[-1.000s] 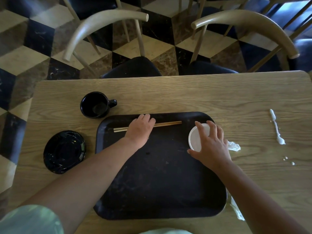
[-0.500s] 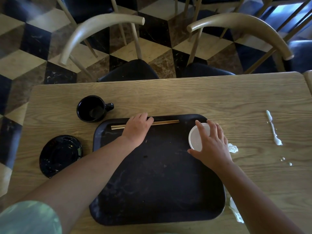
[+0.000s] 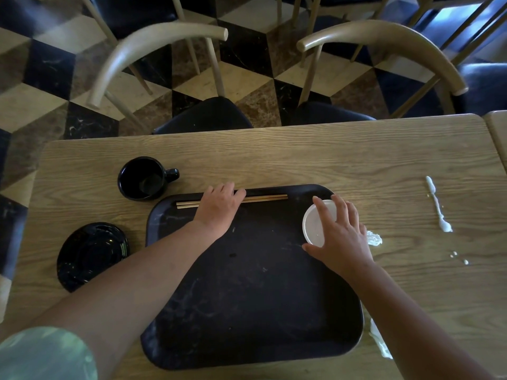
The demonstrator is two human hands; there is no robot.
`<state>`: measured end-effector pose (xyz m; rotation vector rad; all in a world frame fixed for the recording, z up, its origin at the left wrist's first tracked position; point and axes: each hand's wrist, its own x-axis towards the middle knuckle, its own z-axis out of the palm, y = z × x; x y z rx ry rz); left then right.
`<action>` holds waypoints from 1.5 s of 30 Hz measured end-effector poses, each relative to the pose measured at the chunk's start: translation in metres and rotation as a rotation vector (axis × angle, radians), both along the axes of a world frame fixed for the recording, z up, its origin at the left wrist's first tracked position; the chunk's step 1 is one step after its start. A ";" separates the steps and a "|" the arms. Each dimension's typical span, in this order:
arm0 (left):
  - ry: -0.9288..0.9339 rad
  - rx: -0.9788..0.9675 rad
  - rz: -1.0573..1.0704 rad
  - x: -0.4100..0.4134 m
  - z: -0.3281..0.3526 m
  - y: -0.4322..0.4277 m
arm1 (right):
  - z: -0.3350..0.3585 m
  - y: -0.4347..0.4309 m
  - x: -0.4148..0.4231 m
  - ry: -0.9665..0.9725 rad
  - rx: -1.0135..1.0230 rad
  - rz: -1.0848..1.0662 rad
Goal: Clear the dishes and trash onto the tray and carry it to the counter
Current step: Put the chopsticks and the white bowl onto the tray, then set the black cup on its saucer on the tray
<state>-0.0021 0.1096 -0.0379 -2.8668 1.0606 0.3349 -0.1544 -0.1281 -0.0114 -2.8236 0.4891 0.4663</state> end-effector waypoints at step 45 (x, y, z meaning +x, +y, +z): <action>0.265 -0.357 0.758 -0.283 0.052 0.123 | 0.026 0.060 -0.141 0.085 0.331 0.128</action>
